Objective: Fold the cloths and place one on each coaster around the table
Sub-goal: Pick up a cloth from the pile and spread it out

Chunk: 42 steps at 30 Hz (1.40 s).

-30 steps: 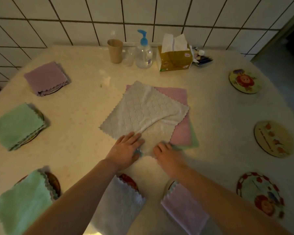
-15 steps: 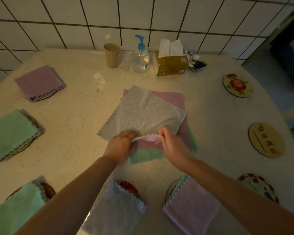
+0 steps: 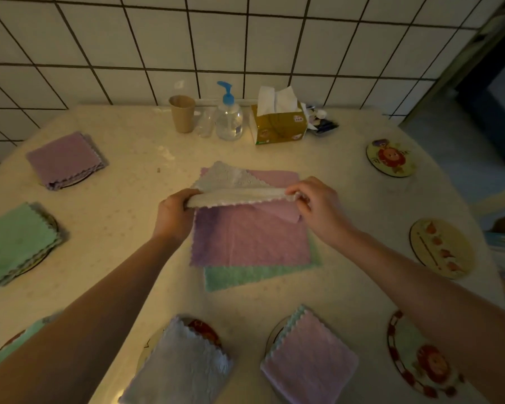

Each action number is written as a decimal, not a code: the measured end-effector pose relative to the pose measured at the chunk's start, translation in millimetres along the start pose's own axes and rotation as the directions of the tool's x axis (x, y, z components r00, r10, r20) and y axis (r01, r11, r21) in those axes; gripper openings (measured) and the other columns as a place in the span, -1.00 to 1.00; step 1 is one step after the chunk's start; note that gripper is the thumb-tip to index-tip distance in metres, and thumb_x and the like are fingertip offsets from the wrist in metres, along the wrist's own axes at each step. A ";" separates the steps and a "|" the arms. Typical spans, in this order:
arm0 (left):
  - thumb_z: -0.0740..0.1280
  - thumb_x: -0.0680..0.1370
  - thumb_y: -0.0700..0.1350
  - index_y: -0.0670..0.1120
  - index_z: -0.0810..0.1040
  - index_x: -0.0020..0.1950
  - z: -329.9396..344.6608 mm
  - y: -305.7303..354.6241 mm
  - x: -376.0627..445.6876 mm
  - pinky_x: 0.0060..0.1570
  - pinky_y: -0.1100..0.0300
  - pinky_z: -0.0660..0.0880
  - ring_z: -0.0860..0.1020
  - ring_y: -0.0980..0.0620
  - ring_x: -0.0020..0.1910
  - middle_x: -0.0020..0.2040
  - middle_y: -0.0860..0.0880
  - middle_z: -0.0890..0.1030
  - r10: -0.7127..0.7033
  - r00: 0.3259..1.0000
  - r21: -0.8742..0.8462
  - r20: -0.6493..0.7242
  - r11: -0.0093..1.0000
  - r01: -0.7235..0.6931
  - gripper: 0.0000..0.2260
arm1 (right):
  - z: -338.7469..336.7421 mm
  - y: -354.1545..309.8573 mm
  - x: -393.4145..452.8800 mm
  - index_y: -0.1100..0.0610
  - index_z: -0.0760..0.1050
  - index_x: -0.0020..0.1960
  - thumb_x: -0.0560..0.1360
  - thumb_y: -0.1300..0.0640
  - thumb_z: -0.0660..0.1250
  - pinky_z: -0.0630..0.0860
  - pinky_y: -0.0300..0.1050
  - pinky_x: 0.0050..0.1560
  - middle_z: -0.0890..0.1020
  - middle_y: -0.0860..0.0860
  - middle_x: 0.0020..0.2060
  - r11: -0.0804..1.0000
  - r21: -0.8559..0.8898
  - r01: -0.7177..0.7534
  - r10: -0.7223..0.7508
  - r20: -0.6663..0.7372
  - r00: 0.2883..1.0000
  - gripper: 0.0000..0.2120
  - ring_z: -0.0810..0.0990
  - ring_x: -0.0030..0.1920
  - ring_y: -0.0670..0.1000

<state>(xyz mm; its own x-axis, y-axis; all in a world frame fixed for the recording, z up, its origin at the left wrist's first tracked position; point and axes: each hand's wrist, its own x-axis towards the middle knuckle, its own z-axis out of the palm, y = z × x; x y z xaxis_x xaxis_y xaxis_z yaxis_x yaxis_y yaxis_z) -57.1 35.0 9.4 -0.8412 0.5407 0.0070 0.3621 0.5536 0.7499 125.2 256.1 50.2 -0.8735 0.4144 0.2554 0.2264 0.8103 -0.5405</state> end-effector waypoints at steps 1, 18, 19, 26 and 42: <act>0.24 0.47 -0.37 -0.14 0.62 0.13 -1.8 10.2 4.4 0.07 0.09 0.51 0.58 -0.08 -0.01 0.05 -0.17 0.65 0.004 1.000 -0.034 -0.024 0.999 -0.005 -0.68 | -4.0 5.8 5.5 0.21 0.58 0.01 0.44 0.39 0.29 0.32 -0.48 -0.17 0.58 0.08 -0.09 1.000 -0.015 -0.007 0.007 -0.040 0.999 -0.80 0.55 -0.15 -0.03; 0.37 0.43 -0.39 -0.21 0.60 0.07 153.0 202.9 -103.8 0.07 0.25 0.36 0.50 -0.08 0.08 0.03 -0.18 0.61 0.433 0.895 0.190 -0.108 0.892 -0.409 -0.76 | -196.1 177.6 -101.9 0.17 0.54 0.02 0.51 0.27 0.29 0.48 -0.13 0.05 0.54 0.06 -0.01 0.993 -0.013 0.116 -0.115 -0.273 0.955 -0.89 0.51 0.06 0.03; 0.37 0.41 -0.41 -0.21 0.60 0.07 168.6 199.2 -120.7 0.11 0.19 0.39 0.50 -0.08 0.09 0.04 -0.17 0.61 0.436 0.898 0.173 -0.062 0.890 -0.421 -0.73 | -197.0 192.2 -121.9 0.15 0.55 0.01 0.50 0.25 0.30 0.47 -0.15 0.05 0.54 0.04 -0.02 0.994 -0.026 0.107 -0.111 -0.236 0.965 -0.89 0.49 0.06 0.03; 0.34 0.48 -0.22 -0.12 0.63 0.14 256.7 168.0 -234.4 0.19 0.06 0.47 0.54 -0.12 0.15 0.10 -0.12 0.63 0.256 0.915 0.237 0.313 0.912 -0.336 -0.76 | -187.4 278.4 -271.2 0.08 0.60 -0.03 0.52 -0.01 0.14 0.50 0.00 0.00 0.57 -0.04 -0.07 0.973 -0.219 0.072 -0.040 0.149 0.988 -0.71 0.44 0.07 0.02; 0.33 0.50 -0.13 -0.12 0.54 -0.17 263.3 169.6 -260.6 -0.23 0.07 0.47 0.54 -0.02 -0.25 -0.28 -0.03 0.59 -0.152 0.881 0.279 0.449 0.960 0.024 -0.91 | -185.8 299.5 -295.4 0.04 0.50 0.02 0.54 0.17 0.27 0.52 -0.15 -0.04 0.56 -0.12 -0.09 0.999 0.024 -0.039 0.020 0.535 0.844 -0.91 0.52 -0.07 -0.16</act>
<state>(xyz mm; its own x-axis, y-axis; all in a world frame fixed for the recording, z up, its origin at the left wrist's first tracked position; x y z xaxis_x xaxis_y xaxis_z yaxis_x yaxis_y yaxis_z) 329.3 154.7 -39.3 -0.6157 0.6761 -0.4047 0.4398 0.7210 0.5355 531.1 453.3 -38.2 -0.9638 0.1444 -0.2243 0.2499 0.7833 -0.5693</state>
